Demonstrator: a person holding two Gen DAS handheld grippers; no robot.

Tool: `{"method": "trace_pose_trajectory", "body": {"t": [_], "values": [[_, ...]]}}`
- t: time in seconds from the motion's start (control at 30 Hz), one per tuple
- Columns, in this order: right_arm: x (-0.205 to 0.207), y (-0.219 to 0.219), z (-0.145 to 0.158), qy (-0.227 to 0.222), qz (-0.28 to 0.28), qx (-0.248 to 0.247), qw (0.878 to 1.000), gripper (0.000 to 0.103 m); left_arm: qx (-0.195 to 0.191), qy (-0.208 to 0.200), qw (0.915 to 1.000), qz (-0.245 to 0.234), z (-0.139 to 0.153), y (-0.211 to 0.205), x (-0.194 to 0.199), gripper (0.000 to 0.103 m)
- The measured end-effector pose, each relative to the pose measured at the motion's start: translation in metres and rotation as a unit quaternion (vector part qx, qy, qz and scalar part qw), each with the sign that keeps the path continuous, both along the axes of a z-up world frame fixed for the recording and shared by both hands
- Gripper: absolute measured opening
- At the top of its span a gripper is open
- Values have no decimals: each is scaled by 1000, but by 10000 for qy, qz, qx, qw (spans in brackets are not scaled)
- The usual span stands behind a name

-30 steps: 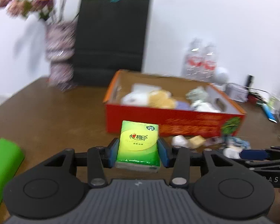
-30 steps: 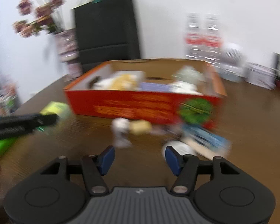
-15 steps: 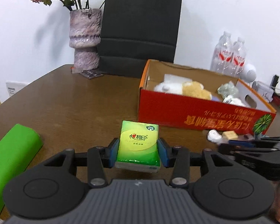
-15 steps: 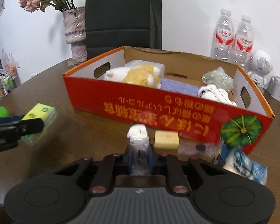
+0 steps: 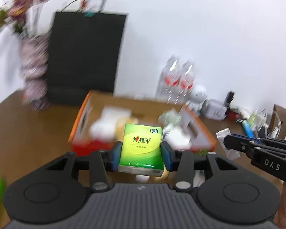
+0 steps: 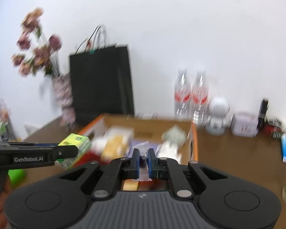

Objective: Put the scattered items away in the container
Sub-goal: 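Carry both items into the cardboard box and open both tools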

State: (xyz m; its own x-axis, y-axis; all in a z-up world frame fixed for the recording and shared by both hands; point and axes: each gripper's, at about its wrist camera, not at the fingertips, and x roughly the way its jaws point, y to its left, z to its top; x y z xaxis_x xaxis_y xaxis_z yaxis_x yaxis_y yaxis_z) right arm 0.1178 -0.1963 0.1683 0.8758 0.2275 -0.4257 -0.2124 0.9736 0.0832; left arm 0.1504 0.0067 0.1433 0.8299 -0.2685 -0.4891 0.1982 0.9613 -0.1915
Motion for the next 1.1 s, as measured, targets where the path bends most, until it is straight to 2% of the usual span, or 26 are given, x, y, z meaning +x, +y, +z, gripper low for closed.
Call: {"method": "trace_pose_trajectory", "body": {"t": [0.07,0.17,0.3,0.4,0.43,0.47,0.53,0.63,0.67,0.73,0.77,0.8,0.87,0.9,0.97,1.03,1.1], "values": [[34,-7,15,102,-52,212,9997,7,-143,203,9996,-123,13,-12,40,45],[95,-17,18,619,-55,572,9964,7,-211,622,9978,-58,10,-33,111,45],[176,-25,-7,1245,-176,752,9892,7,59,1116,9934,264,-28,-57,199,45],[222,-24,-38,1645,-250,791,9829,7,-56,1731,9836,500,-60,-56,253,46],[236,-23,-49,1772,-233,770,9809,7,-94,1801,9821,550,-67,-56,264,50],[246,-21,-58,1854,-236,769,9794,7,-84,1672,9838,641,-68,-57,268,75],[263,-20,-78,2025,-191,782,9760,8,-10,1686,9833,690,-68,-60,273,91],[277,-17,-98,2256,-226,862,9701,14,-119,1609,9858,460,-67,-57,270,92],[280,-16,-100,2411,-192,851,9666,15,-133,1574,9861,507,-65,-54,268,94],[280,-14,-98,2373,-206,805,9679,17,-187,1568,9853,649,-58,-50,267,97],[277,-14,-95,2284,-263,771,9702,29,-233,1548,9855,657,-54,-47,264,97],[275,-15,-90,2201,-334,751,9720,46,-244,1514,9862,627,-48,-44,262,97],[269,-18,-81,2099,-421,773,9737,60,-151,1397,9883,592,-34,-38,252,103],[267,-18,-76,2080,-472,743,9742,60,-17,1340,9891,608,-28,-37,246,103],[261,-23,-63,2195,-643,600,9716,63,559,1411,9859,706,-20,-36,233,103],[255,-26,-53,2440,-790,473,9654,72,1184,1692,9756,750,-17,-37,224,103],[248,-27,-46,2707,-778,390,9587,80,1474,1935,9677,658,-15,-34,214,103]]}}
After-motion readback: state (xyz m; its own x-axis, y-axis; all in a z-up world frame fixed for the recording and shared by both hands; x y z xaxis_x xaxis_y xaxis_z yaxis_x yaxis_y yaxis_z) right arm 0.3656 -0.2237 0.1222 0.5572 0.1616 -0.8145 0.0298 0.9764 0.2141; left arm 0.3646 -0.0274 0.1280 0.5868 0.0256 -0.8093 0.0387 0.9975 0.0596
